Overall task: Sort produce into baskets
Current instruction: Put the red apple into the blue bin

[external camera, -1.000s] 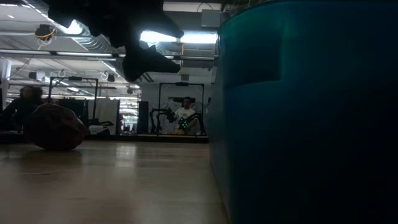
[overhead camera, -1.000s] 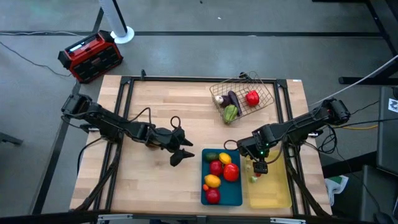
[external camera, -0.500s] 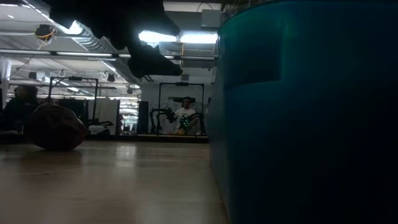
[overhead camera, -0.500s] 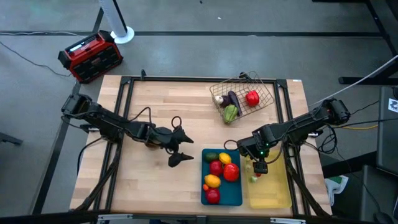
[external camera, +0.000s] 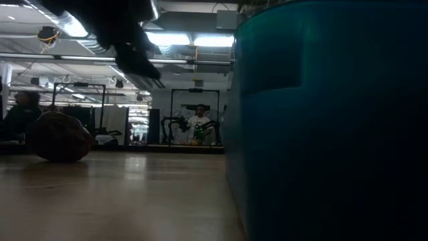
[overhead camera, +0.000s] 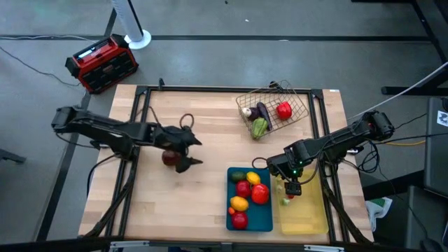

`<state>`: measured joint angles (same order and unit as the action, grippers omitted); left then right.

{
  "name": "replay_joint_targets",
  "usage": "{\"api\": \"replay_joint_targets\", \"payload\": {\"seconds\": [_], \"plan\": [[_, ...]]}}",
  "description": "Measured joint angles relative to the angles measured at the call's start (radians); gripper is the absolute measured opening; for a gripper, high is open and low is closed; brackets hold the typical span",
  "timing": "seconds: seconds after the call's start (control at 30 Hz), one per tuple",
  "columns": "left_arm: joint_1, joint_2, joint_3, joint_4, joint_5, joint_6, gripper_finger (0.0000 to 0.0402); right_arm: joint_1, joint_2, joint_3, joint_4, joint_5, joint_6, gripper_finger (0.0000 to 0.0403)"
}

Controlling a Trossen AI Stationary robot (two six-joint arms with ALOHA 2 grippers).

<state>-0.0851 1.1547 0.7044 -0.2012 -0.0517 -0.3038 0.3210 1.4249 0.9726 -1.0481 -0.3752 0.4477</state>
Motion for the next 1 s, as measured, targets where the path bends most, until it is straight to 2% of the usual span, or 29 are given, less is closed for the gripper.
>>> {"api": "replay_joint_targets", "payload": {"seconds": [0.27, 0.5, 0.8, 0.9, 1.0], "plan": [[0.022, -0.195, 0.000, -0.371, -0.013, -0.046, 0.0399, 0.000, -0.001, 0.000, 0.004, 0.001, 0.000, 0.0285], [0.022, -0.243, 0.000, -0.598, -0.015, -0.187, 0.0397, 0.000, -0.001, 0.000, 0.008, 0.015, 0.000, 0.0285], [0.022, -0.242, 0.000, -0.604, -0.015, -0.503, 0.0396, -0.001, -0.001, 0.000, 0.010, 0.027, 0.000, 0.0285], [0.022, -0.242, 0.000, -0.604, -0.008, -0.521, 0.0396, -0.001, 0.000, 0.000, 0.010, 0.027, 0.000, 0.0285], [0.022, -0.242, 0.000, -0.607, -0.002, -0.472, 0.0396, -0.001, -0.001, 0.000, 0.010, 0.027, 0.000, 0.0285]]}}
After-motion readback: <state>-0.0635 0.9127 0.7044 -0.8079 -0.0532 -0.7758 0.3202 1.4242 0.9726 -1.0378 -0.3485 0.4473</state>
